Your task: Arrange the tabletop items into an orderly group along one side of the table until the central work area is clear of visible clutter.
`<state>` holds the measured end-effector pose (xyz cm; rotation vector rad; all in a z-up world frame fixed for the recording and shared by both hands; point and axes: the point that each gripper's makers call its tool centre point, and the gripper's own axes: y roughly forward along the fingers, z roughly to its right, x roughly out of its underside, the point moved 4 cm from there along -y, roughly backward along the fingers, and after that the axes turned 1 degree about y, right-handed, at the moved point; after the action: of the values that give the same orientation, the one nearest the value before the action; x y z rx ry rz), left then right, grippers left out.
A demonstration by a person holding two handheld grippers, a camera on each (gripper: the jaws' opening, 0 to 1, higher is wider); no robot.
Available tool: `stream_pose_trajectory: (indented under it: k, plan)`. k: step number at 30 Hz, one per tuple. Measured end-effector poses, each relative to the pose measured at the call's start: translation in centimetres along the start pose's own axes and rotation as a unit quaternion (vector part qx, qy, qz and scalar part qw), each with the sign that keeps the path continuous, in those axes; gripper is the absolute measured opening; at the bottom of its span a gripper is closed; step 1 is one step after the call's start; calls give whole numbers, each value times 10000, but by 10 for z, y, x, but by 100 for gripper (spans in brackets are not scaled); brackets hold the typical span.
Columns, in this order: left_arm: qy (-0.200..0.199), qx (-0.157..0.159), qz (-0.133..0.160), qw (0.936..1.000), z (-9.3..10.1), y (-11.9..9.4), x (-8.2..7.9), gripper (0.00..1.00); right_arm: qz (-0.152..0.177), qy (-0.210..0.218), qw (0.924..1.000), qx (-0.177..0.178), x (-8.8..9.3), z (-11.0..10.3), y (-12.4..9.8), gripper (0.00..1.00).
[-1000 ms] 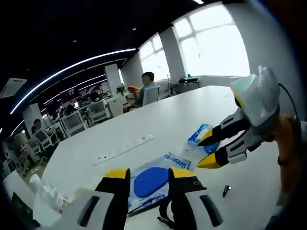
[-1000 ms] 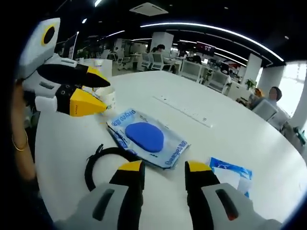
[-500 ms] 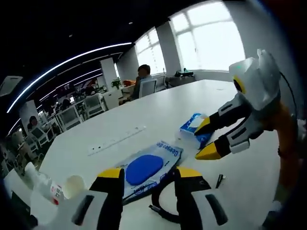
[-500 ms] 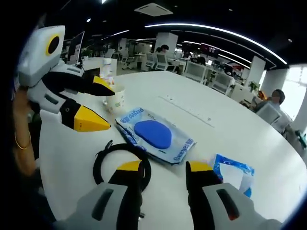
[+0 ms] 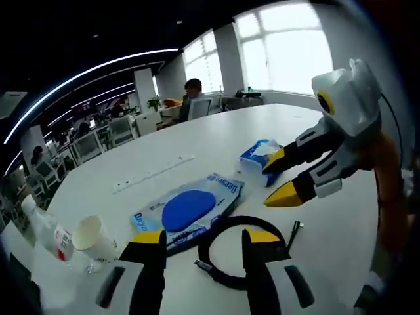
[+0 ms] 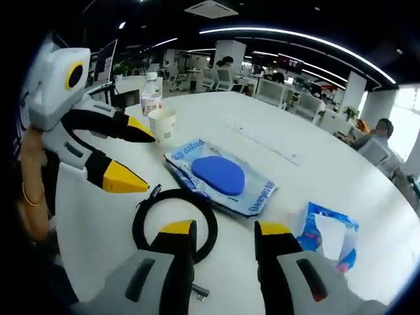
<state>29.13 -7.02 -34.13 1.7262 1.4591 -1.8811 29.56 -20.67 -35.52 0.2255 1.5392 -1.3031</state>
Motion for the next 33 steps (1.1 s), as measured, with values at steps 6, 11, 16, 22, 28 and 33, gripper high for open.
stream_pose_trajectory:
  k: [6,11,16,22,28,33]
  plan:
    - [-73,15,-164,9998,1,7,14,46,-96,-2,9999,-52,7,-9,8,34]
    - [-141,111,-351,9992,6,14,26,46,-259,-15,9997,-44,16,-17,16,34]
    - [-67,-67,-561,9984,3,20,39,46,-501,-45,9987,7,29,-21,25,34]
    - [-186,-101,-584,9981,1,23,42,46,-564,25,9984,-30,33,-24,29,34]
    - [-319,-100,-580,9978,3,31,44,46,-654,142,9978,12,37,-25,38,33]
    - [-346,-100,-560,9978,6,36,47,39,-786,93,9968,125,43,-25,41,31]
